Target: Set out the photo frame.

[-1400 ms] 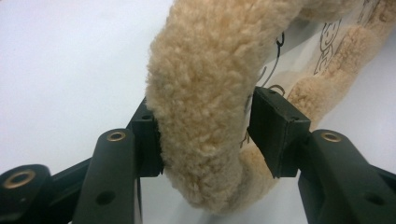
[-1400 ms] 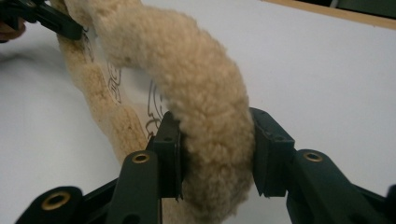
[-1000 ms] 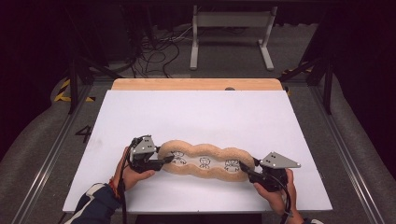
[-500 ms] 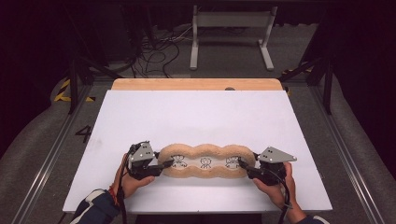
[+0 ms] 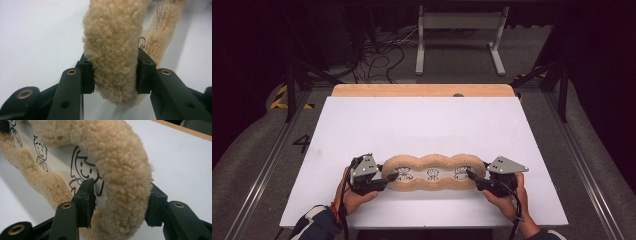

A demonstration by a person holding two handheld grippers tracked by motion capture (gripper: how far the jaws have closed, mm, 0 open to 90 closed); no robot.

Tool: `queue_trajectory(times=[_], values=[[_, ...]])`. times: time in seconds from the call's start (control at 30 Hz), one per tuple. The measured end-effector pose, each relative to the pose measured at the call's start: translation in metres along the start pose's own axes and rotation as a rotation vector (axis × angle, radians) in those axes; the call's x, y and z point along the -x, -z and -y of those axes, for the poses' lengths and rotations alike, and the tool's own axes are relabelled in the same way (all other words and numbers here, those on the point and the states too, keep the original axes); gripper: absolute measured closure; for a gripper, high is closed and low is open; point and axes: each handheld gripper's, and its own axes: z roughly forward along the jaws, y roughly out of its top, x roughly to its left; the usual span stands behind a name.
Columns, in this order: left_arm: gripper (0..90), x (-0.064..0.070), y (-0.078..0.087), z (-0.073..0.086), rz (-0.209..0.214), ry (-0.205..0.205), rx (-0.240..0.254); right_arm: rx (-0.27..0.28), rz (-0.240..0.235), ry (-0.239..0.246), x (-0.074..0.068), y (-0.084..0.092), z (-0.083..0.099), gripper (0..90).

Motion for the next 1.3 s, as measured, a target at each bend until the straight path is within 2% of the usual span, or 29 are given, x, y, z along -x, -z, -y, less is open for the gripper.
queue_trajectory(times=[0.23, 0.47, 0.77, 1.17, 1.3], values=[[57.9, 0.0007, -0.0012, -0.0007, -0.014, -0.009, 0.001, 0.0, 0.0, -0.012, -0.001, 0.0015, 0.0005, 50.5], [57.2, 0.0007, -0.0012, -0.0031, -0.03, -0.032, -0.008, -0.008, -0.01, -0.009, -0.001, 0.0028, -0.0002, 49.3], [56.4, 0.0006, -0.0008, -0.0032, -0.036, -0.038, -0.011, -0.017, -0.012, -0.003, -0.0017, 0.0036, -0.0013, 47.5], [46.6, 0.0038, 0.0009, -0.0033, -0.053, -0.089, -0.026, -0.032, -0.012, 0.02, -0.0017, 0.0067, -0.0051, 44.1], [42.0, 0.0042, 0.0026, -0.0037, -0.058, -0.09, -0.023, -0.032, -0.013, 0.032, -0.0014, 0.0076, -0.0062, 42.5]])
